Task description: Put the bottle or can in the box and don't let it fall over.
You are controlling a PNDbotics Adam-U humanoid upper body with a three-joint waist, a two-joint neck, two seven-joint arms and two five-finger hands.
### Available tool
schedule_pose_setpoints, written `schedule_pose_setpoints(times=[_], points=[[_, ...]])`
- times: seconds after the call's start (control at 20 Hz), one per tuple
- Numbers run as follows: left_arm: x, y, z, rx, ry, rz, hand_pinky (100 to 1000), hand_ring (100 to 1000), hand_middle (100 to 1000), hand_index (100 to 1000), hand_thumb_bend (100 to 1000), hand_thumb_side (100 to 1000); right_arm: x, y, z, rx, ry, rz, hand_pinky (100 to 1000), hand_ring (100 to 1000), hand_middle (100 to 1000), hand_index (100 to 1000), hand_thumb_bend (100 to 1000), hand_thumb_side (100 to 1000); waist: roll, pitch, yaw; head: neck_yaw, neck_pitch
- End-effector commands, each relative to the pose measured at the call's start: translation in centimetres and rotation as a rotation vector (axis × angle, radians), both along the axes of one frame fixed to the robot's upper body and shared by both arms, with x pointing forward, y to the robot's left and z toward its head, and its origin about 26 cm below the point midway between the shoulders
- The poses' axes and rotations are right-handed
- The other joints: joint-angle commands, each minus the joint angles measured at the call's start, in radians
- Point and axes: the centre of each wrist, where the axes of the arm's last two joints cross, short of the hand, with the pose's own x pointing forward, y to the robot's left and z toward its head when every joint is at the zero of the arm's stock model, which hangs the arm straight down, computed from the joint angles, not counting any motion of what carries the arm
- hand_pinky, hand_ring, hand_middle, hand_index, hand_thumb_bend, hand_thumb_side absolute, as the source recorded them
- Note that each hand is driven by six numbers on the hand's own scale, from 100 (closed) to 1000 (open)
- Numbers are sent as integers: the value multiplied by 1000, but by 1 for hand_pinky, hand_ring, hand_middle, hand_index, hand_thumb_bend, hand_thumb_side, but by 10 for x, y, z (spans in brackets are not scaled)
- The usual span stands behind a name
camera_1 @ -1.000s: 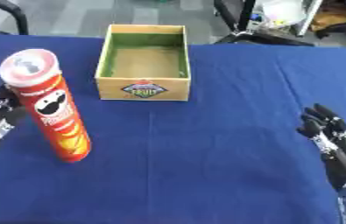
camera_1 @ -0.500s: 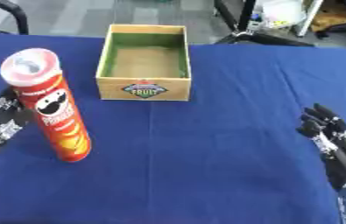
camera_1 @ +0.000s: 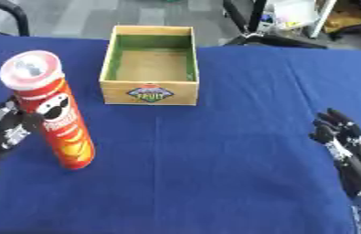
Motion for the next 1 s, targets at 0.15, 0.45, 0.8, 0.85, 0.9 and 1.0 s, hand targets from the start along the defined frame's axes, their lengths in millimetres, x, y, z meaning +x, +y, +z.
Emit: schedule_pose_setpoints(times=[0.15,0.45,0.8,0.85,0.9,1.0], points=[[4,-6,7,3,-30,-8,837,1000,1000,1000,533,607,3,-2,8,-10,-22,5,803,896,845,906,549,438,1,-17,-2,-6,-11],[5,-8,5,13,-35,3,820,1000,1000,1000,512,601,3,-2,8,-10,-22,7,803,896,845,906,549,438,2,-17,-4,-7,-12],[6,-8,3,32,-38,18,791,991,1000,1000,495,593,3,-2,8,-10,-22,8,803,895,845,906,549,437,2,-16,-5,-8,-13],[6,-7,3,37,-39,19,784,985,1000,1000,492,591,3,-2,8,-10,-22,8,803,895,845,906,549,437,2,-16,-5,-9,-13],[6,-7,3,43,-41,21,781,982,1000,1000,490,589,3,-2,8,-10,-22,8,803,895,845,906,549,437,2,-16,-5,-9,-13],[5,-7,3,55,-47,22,769,973,990,1000,480,584,3,-2,8,-9,-22,8,803,895,845,906,549,437,2,-16,-5,-9,-14]])
